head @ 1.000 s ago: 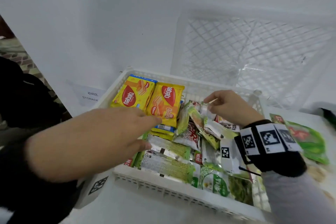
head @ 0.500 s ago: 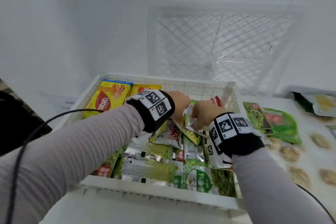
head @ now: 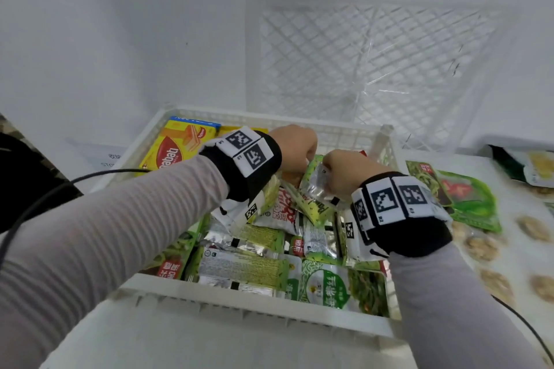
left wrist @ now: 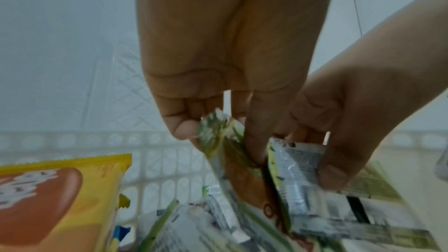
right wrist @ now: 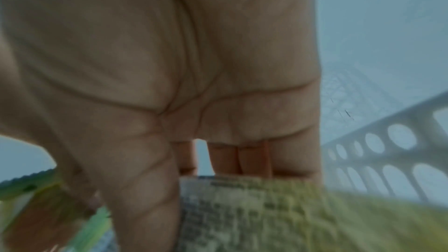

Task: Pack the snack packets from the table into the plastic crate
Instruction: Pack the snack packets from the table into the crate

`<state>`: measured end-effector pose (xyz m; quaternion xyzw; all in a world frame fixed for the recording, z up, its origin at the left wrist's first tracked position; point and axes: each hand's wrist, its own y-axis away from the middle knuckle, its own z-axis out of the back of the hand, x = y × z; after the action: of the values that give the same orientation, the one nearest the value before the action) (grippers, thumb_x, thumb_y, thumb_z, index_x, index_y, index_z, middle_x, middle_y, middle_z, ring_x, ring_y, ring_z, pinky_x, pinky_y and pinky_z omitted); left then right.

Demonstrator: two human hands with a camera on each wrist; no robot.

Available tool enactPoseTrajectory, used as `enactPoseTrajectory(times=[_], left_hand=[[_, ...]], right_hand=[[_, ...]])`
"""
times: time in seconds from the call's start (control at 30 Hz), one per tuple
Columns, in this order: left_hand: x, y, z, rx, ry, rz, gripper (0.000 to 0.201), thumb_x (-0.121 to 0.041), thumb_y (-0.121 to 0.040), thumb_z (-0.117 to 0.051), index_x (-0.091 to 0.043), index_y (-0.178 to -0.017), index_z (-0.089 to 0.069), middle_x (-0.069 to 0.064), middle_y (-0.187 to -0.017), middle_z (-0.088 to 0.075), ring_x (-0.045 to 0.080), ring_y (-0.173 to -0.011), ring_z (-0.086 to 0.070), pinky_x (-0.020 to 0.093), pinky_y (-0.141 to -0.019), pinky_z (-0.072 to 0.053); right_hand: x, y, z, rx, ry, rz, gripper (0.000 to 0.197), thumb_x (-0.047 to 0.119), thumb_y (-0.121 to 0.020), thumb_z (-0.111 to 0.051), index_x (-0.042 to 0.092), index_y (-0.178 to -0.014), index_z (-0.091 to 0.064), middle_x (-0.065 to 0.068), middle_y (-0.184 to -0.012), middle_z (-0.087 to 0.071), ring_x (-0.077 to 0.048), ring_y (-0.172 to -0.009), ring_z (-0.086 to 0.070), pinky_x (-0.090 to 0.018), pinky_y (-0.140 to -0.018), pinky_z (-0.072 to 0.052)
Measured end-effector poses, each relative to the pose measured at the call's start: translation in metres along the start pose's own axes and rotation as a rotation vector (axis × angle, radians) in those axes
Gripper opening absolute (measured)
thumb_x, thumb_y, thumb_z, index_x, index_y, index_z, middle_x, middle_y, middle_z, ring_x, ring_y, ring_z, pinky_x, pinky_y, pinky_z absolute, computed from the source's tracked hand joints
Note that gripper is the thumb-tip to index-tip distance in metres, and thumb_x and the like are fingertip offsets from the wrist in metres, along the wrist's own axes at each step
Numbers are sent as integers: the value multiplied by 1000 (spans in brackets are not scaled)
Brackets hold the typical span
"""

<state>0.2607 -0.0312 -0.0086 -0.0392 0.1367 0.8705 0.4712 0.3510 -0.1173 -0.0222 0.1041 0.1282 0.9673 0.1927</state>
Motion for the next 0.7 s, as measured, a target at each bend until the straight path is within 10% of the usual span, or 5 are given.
enactPoseTrajectory(times=[0.33,0.5,0.7], left_hand=[[25,30,36,-57,201,33,12,-1,-77,-63,-10,-71,-57,-4,-67,-55,6,-55,-48,9,-38,-34],[50,55,57,-63,445,23,24,6,-80,-63,-17,-86,-54,6,-86,-66,18,-70,-62,31,-63,-52],[85,79,61,108,423,-9,26,7,-80,-64,-15,-82,-76,7,-76,-73,15,-67,-58,29,-66,-45]], right_hand=[[7,20,15,27,-100,116,28,6,-91,-46,12,-117,-56,-7,-108,-59,-18,-85,-47,-26,-72,-36],[30,39,25,13,-93,342,23,5,-84,-53,13,-99,-68,1,-87,-65,-11,-71,-57,-19,-53,-40],[76,50,11,-86,95,658,15,11,-83,-55,9,-86,-69,-5,-75,-65,-20,-70,-60,-35,-68,-54]])
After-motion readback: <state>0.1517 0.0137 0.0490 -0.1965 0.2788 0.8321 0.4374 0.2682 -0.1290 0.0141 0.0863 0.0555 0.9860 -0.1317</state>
